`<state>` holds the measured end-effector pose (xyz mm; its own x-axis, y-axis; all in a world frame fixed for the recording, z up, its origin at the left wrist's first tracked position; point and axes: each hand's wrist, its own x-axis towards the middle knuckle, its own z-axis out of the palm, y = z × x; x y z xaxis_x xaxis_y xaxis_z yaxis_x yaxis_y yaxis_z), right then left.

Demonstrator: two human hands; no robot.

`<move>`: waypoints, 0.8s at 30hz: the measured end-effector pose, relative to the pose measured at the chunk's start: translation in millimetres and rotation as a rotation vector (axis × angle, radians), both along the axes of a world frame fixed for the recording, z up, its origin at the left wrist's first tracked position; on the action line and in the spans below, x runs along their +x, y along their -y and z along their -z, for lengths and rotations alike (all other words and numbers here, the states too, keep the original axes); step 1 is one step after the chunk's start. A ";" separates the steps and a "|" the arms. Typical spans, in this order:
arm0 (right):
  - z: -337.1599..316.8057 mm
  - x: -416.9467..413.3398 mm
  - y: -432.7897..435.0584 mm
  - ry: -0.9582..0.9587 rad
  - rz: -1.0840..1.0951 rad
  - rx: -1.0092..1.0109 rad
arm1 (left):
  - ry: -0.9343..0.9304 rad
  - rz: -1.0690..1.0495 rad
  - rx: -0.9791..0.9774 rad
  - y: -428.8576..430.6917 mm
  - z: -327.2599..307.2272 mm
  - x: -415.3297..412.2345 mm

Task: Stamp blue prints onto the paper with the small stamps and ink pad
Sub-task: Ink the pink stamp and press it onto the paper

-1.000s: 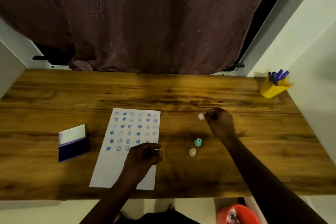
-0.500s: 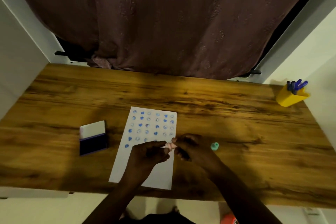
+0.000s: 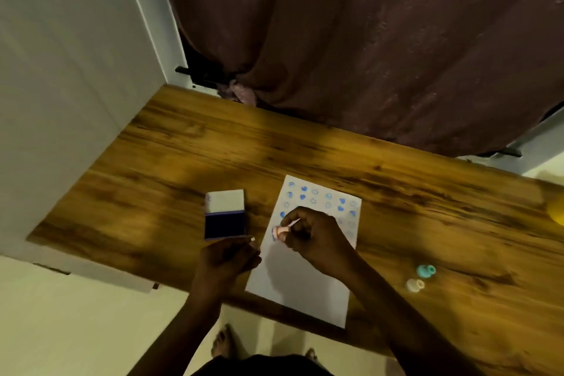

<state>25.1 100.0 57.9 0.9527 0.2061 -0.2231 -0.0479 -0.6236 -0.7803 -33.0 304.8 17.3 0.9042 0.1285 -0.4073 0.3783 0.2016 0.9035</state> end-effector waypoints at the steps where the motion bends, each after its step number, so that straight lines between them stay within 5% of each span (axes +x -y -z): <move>1: 3.8 4.8 -13.3 0.030 -0.030 -0.051 | -0.012 -0.033 -0.004 -11.8 0.1 -0.4; 24: 56.5 42.8 -157.4 0.155 -0.333 -0.605 | 0.011 -0.143 0.031 -138.0 12.4 22.7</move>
